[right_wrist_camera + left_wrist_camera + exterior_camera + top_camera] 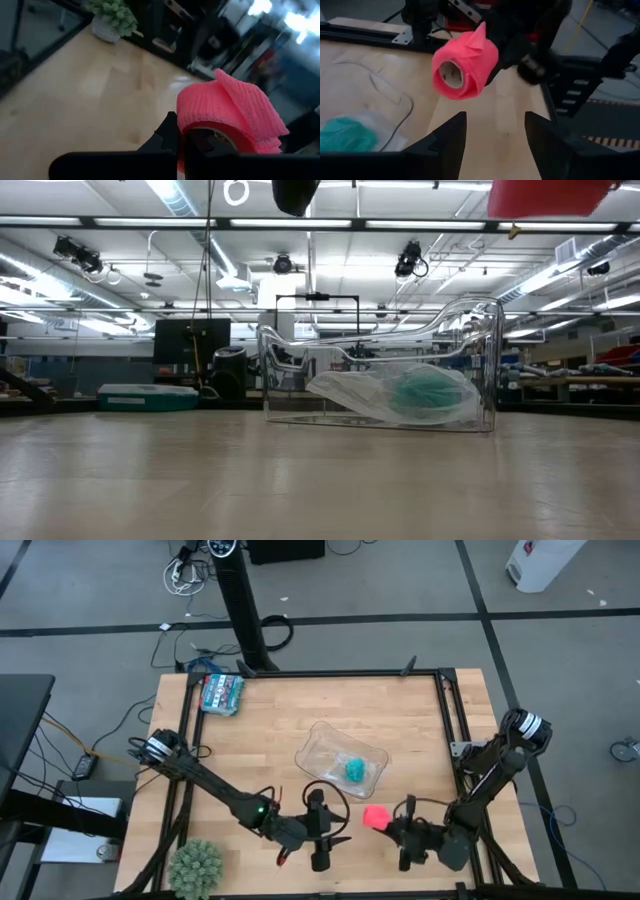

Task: Roll bandage
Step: Roll the pink bandage

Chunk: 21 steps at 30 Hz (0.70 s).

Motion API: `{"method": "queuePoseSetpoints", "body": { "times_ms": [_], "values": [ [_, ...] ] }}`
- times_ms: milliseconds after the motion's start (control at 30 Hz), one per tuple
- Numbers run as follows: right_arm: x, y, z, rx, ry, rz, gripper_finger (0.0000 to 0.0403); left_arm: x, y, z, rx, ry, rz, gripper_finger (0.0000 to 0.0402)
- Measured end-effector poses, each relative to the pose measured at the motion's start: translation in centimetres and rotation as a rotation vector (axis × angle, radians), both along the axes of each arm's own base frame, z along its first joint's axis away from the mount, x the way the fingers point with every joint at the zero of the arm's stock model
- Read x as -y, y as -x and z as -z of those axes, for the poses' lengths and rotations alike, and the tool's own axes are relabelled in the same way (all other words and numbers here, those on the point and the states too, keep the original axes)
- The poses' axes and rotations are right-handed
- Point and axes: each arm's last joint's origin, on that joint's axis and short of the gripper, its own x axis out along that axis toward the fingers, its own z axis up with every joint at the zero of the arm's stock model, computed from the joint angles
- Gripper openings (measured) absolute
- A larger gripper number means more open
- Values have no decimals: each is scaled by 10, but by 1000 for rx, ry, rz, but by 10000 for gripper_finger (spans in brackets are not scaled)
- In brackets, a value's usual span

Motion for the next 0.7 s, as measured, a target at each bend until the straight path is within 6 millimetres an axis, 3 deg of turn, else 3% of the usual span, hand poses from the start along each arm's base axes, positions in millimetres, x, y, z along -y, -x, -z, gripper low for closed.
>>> {"method": "queuePoseSetpoints", "body": {
  "times_ms": [133,333,500,700],
  "values": [
    [12,2,4,-118,-270,-17,2,-7,-1,6,-57,-4,-27,207],
    [39,1,24,-459,-613,111,3,-15,-4,8,-74,2,-56,207],
    [53,-7,35,-610,-616,155,20,-21,-7,8,-75,2,-74,207],
    [66,-21,37,-689,-562,106,73,-23,-8,8,-67,-40,-85,207]
  ]
}}
